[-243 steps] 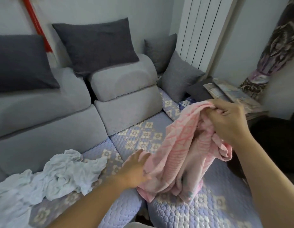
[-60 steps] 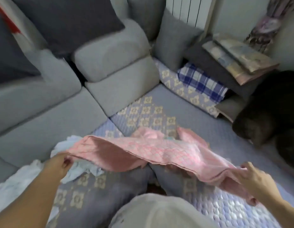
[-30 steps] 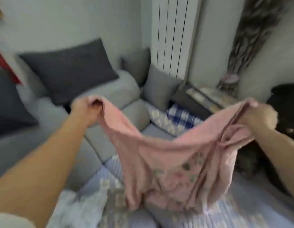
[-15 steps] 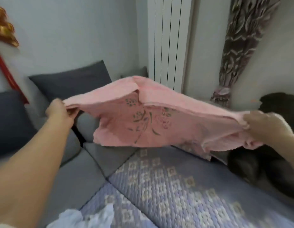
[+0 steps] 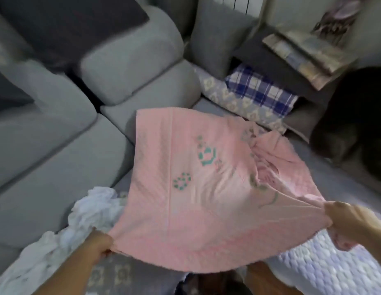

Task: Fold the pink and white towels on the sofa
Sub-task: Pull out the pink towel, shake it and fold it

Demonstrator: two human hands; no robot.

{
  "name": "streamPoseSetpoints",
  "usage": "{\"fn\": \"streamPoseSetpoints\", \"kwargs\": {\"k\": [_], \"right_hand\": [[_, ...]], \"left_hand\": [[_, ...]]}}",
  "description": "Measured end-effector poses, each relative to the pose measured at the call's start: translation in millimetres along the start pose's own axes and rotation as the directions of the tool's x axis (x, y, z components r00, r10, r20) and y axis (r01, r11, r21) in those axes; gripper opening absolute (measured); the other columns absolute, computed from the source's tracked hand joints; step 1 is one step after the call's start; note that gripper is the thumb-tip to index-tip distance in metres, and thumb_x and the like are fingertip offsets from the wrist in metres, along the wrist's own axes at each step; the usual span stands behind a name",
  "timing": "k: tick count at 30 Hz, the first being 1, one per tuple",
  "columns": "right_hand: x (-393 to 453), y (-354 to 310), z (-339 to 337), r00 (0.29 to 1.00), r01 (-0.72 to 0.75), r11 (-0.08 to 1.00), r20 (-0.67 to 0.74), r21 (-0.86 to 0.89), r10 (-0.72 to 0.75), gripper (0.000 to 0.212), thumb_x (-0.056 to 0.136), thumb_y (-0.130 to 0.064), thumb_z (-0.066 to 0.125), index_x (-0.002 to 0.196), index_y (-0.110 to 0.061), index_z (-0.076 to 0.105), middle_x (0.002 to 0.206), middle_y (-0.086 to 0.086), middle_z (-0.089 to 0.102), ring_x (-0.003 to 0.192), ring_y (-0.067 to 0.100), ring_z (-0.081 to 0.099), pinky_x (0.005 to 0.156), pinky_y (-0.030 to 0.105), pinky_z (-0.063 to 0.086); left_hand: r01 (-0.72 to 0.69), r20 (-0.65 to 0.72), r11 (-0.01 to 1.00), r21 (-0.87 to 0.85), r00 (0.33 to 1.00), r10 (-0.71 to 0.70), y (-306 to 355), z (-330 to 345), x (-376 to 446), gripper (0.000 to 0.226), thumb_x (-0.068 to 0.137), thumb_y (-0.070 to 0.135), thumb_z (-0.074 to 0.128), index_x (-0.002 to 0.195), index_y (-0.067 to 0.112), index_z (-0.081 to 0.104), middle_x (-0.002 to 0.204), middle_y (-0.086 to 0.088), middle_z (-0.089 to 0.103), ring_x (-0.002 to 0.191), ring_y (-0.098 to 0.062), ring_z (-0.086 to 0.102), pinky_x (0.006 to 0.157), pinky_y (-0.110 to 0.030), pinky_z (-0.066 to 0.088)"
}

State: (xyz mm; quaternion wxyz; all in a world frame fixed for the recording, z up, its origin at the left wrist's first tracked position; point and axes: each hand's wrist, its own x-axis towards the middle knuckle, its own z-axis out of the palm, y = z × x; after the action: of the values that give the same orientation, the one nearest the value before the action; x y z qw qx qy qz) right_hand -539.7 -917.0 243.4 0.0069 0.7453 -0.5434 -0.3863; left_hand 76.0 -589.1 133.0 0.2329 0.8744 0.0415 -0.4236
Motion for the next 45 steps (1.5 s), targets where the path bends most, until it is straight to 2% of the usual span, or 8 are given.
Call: {"fn": "streamPoseSetpoints", "kwargs": {"k": [8,12,17,23,27,32,39,45], "right_hand": [[-22.2,-14.7,50.7,0.993,0.075,0.997,0.092,-0.017,-0.073,0.047,0.061,-0.034,0.045,0.108,-0.034,0.052,0.07,-0.015,0.035,0.058,0.0,0.052,0.038,0.016,0.026],[-22.4,-15.2,52.1,0.99,0.142,0.989,0.017,-0.039,-0.142,0.082,0.069,-0.035,0.041,0.15,-0.042,0.027,0.098,-0.017,0.053,0.057,0.005,0.053,0.04,0.017,0.036],[-37.3,9.0,78.5,0.974,0.178,0.975,-0.168,0.137,-0.154,0.063,0.089,-0.051,0.048,0.15,-0.043,0.035,0.105,-0.004,0.069,0.077,0.015,0.067,0.066,0.029,0.054],[-27.3,81.9,134.9,0.891,-0.455,0.821,0.184,0.346,0.416,0.035,0.083,-0.03,0.054,0.1,-0.001,0.064,0.096,0.028,0.062,0.087,0.045,0.067,0.077,0.049,0.057],[-19.1,74.4,113.8,0.885,-0.465,0.807,0.206,0.364,0.418,0.037,0.094,-0.036,0.047,0.115,-0.015,0.069,0.128,0.006,0.067,0.114,0.023,0.065,0.091,0.026,0.05],[-8.5,-9.1,-6.6,0.801,-0.348,0.506,-0.03,0.789,0.598,0.024,0.091,-0.021,0.057,0.09,-0.001,0.07,0.09,0.025,0.069,0.083,0.039,0.067,0.072,0.038,0.051],[-90.9,-232.1,-51.7,0.931,0.215,0.446,-0.044,0.869,-0.363,0.018,0.082,-0.028,0.07,0.094,-0.02,0.059,0.075,-0.005,0.064,0.064,0.008,0.059,0.055,0.019,0.043],[-109.6,-250.3,-34.7,0.965,-0.106,0.155,0.139,0.982,-0.221,0.014,0.081,0.001,0.071,0.088,-0.01,0.066,0.073,0.002,0.063,0.06,0.014,0.059,0.049,0.023,0.045]], "left_hand": [[0.181,0.032,0.983,0.026,0.983,-0.182,-73.0,61.0,-32.0,0.03,0.1,-0.001,0.05,0.129,-0.007,0.056,0.115,-0.027,0.062,0.097,-0.042,0.064,0.08,-0.057,0.058],[0.133,-0.064,0.991,0.027,0.989,-0.131,-69.6,73.3,-53.3,0.026,0.099,-0.006,0.048,0.121,-0.017,0.057,0.107,-0.033,0.061,0.086,-0.04,0.064,0.054,-0.042,0.057],[0.149,-0.03,0.985,0.091,0.989,-0.146,-67.5,82.6,-58.0,0.042,0.097,0.015,0.065,0.125,-0.016,0.057,0.12,-0.036,0.061,0.102,-0.046,0.063,0.083,-0.047,0.053],[0.142,-0.121,0.985,0.097,0.984,-0.13,-73.9,88.3,-55.8,0.06,0.095,0.02,0.069,0.139,-0.015,0.046,0.141,-0.034,0.048,0.126,-0.047,0.051,0.104,-0.05,0.043],[0.205,0.08,0.979,-0.008,0.976,-0.204,-84.0,105.1,-57.7,0.029,0.097,0.001,0.061,0.121,-0.014,0.055,0.102,-0.028,0.06,0.087,-0.038,0.059,0.064,-0.041,0.05],[0.102,0.028,0.983,0.155,0.994,-0.108,-102.3,106.7,-57.8,0.032,0.099,0.017,0.062,0.115,-0.01,0.061,0.101,-0.027,0.063,0.088,-0.039,0.063,0.069,-0.042,0.055],[-0.251,-0.073,0.952,0.178,0.961,0.267,-96.8,107.2,-104.6,0.042,0.097,-0.001,0.049,0.14,0.001,0.049,0.134,-0.021,0.058,0.112,-0.038,0.059,0.095,-0.043,0.047],[-0.691,0.237,0.72,0.066,0.711,0.662,-49.2,142.4,-201.5,0.06,0.096,0.001,0.051,0.119,0.056,0.059,0.119,0.033,0.062,0.109,0.011,0.059,0.085,-0.002,0.038]]}}
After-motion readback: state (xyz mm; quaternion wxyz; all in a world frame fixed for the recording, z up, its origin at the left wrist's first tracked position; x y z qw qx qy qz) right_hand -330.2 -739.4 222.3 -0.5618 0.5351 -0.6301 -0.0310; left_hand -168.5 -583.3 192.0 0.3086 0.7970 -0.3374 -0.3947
